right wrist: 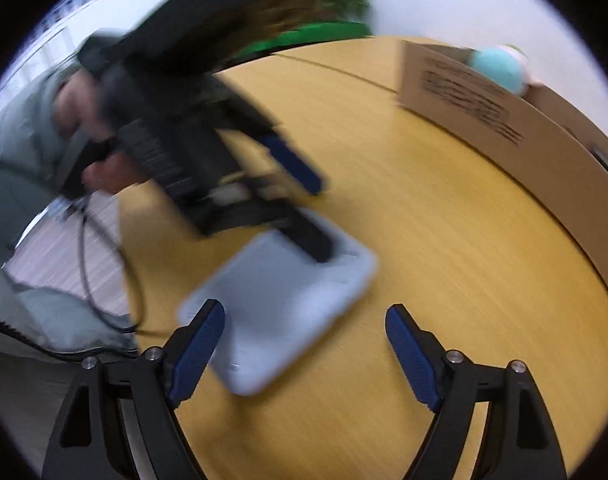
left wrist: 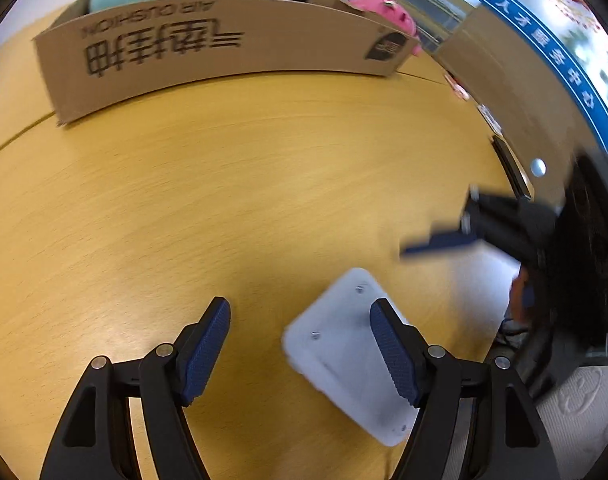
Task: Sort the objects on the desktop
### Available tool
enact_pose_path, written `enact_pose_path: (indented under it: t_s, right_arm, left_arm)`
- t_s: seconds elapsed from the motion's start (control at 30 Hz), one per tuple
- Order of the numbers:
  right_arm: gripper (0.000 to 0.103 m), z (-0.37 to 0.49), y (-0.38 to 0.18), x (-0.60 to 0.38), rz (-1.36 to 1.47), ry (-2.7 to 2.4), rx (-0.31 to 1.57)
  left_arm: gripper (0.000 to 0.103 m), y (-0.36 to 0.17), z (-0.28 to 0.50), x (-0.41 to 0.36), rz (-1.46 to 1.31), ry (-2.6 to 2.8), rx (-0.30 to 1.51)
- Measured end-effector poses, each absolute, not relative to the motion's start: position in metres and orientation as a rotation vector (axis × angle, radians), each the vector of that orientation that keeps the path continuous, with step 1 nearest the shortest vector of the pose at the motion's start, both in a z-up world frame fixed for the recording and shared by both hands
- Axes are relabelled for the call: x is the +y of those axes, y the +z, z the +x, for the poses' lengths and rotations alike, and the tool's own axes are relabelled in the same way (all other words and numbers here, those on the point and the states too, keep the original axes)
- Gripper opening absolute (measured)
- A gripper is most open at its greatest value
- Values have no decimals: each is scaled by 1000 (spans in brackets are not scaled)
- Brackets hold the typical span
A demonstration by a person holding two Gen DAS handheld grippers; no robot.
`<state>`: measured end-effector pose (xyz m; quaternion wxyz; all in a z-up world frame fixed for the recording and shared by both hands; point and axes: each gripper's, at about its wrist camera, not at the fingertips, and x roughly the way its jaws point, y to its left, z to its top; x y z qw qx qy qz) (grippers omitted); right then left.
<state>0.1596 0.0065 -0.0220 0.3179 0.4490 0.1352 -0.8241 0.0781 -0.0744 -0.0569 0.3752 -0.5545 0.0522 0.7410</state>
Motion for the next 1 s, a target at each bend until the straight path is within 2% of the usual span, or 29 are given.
enact_pose_path:
  t_s: [0.07,0.17,0.23,0.33,0.47,0.73,1.0]
  right_arm:
    - [81,151,-20,28,1200,-2266,389]
    - [80,135,-29,53,1341,-2380,560]
    - [80,133,-24,73,1389,-2372,449]
    - [81,151,-3,78,1305,-2333,206]
    - [81,172,-2,31,1237,-2195,125]
    - [82,189,-36,-22,1234,-2187,290]
    - [83,175,-36,24,1279,-2290,327]
  left_arm:
    - [76,-57,83,-65,-1407,1873,151]
    - [75,-56,86,-47,-1393,1840,184]
    - [75,-55,93,-42,-1387,1834,211]
    - [75,-53,97,-41,-1392,1852,200]
    - [75,-50,97,-34,-1409,1899,218]
    - [74,-51,78,-38,-1462,1877,248]
    - [74,-48,72,-59,-1491,1858,163]
